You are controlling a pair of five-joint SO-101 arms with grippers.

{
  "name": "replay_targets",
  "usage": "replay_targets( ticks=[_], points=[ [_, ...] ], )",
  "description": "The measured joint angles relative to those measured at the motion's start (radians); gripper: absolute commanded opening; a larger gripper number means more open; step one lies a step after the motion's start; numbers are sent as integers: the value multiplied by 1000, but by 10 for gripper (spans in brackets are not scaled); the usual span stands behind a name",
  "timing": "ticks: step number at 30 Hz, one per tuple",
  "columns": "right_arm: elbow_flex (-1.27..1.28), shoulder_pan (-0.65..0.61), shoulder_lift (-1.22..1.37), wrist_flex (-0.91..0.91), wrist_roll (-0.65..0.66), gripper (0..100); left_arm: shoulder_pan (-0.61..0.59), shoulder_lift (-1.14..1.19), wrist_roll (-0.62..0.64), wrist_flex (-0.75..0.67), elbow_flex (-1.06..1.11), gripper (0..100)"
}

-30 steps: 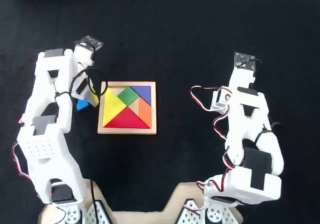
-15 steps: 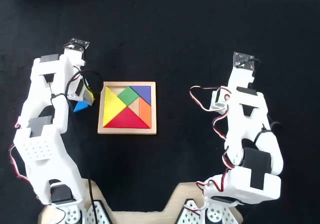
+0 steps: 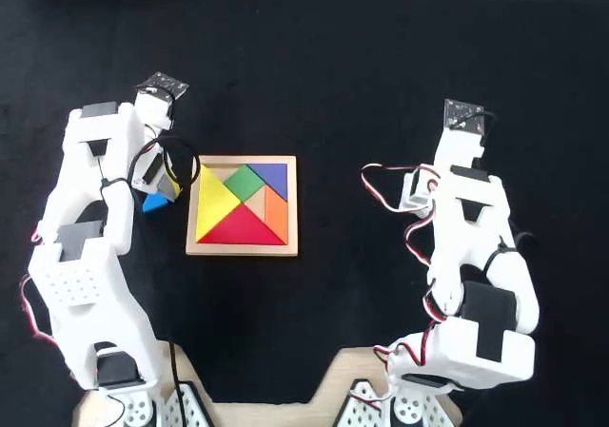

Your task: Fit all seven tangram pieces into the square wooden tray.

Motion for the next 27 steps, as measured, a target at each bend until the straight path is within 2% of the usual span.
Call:
replay_targets(
  ticks=[5, 8, 12, 21, 27],
  points=[
    [0, 0, 0, 0, 0, 124, 3, -5, -58, 5, 0, 258],
    [0, 0, 0, 0, 0, 124, 3, -17, -98, 58, 3, 258],
    [0, 0, 0, 0, 0, 124, 8, -37, -106, 75, 11, 258],
    [0, 0, 0, 0, 0, 124, 8, -74, -110, -32, 114, 258],
    [0, 0, 0, 0, 0, 124, 8, -75, -184, -37, 117, 258]
  ],
)
